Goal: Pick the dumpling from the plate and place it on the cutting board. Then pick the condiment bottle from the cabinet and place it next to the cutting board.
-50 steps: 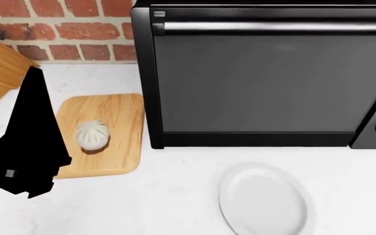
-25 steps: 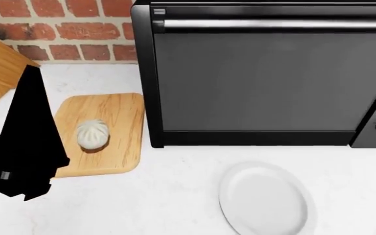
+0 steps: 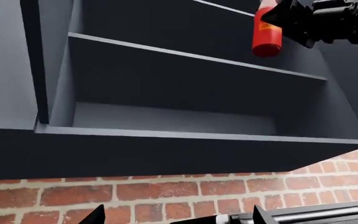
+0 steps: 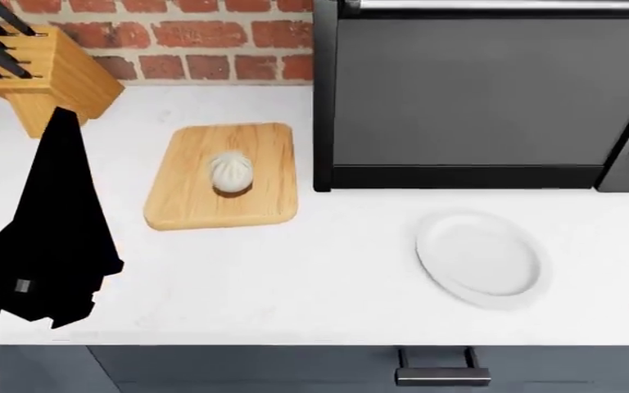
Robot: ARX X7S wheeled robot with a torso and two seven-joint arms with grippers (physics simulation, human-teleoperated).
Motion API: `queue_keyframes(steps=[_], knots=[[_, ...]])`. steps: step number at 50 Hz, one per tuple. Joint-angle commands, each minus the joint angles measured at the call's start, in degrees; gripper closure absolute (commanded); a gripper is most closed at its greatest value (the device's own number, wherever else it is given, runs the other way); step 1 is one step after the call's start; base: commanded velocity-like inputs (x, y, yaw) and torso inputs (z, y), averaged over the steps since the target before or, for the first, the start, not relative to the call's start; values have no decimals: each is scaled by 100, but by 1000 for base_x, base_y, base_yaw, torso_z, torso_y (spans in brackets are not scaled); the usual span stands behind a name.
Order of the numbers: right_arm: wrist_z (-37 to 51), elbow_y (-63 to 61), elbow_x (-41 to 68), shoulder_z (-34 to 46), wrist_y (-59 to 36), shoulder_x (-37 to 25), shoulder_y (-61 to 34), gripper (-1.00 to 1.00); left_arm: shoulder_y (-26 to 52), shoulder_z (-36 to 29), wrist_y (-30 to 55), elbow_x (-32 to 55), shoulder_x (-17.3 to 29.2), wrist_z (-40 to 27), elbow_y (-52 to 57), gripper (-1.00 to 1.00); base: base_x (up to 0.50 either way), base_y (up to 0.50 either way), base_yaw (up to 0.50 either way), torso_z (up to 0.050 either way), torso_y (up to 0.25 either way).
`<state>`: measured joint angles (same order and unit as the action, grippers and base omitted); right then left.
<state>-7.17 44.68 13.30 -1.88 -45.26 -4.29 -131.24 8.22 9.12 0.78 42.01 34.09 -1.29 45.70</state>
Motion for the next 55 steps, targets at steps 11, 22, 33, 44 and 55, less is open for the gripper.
queue_keyframes(steps=[11,22,33,44,55], knots=[[-24,-1588,515,-268,-812,-23,515,100,113,-167,102,-140,31,-64,49,-100,-70,27,0,0,0],[91,-2681,1054,-542,-1732,-3,895,100,99,-203,111,-163,39,-82,77,-100,0,0,0,0,0],[382,-4262,1822,-981,-2839,223,1707,100,108,-253,98,-225,36,-68,61,-100,0,-45,0,0,0],[511,-4763,2276,-1037,-3034,294,2088,100,171,-333,158,-283,60,-100,87,-100,-18,-287,0,0,0],[1473,-5643,3894,-1339,-3698,410,2624,100,96,-222,111,-247,108,-133,147,-100,0,0,0,0,0]])
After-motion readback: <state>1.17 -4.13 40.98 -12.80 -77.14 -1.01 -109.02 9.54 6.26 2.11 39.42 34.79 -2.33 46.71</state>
